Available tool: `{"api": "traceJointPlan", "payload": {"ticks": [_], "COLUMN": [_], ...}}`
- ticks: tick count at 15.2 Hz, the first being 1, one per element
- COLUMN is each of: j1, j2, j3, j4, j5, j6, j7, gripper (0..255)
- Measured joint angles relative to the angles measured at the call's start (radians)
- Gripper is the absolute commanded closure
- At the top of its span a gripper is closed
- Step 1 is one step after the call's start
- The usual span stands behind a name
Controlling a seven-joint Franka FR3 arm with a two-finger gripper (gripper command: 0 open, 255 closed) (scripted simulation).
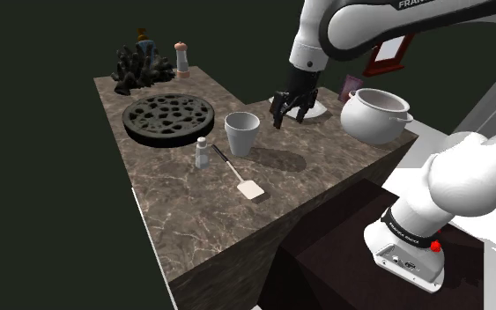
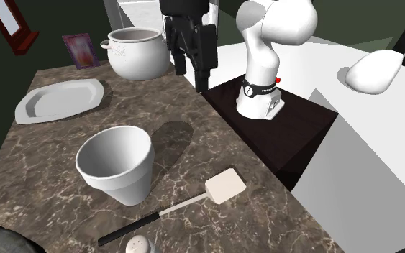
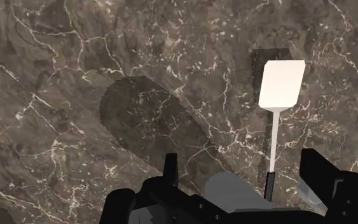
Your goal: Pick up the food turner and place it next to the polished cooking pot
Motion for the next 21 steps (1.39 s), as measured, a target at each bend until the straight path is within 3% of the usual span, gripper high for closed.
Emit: {"api": "traceJointPlan", "payload": {"ticks": [5, 10, 15, 21], "j1": [0.005, -0.003, 0.015, 0.027], "j2": [0.165, 0.367, 0.578, 0.677], "j3": [0.082, 0.147, 0.174, 0.159], "j4": [0.028, 0.106, 0.211, 0.233], "j5": [-0.027, -0.115, -0.260, -0.328], "j6": [0.153, 0.284, 0.379, 0.448], "j7": [0.104, 0.233, 0.395, 0.450], "gripper": [0, 0, 0, 0]}}
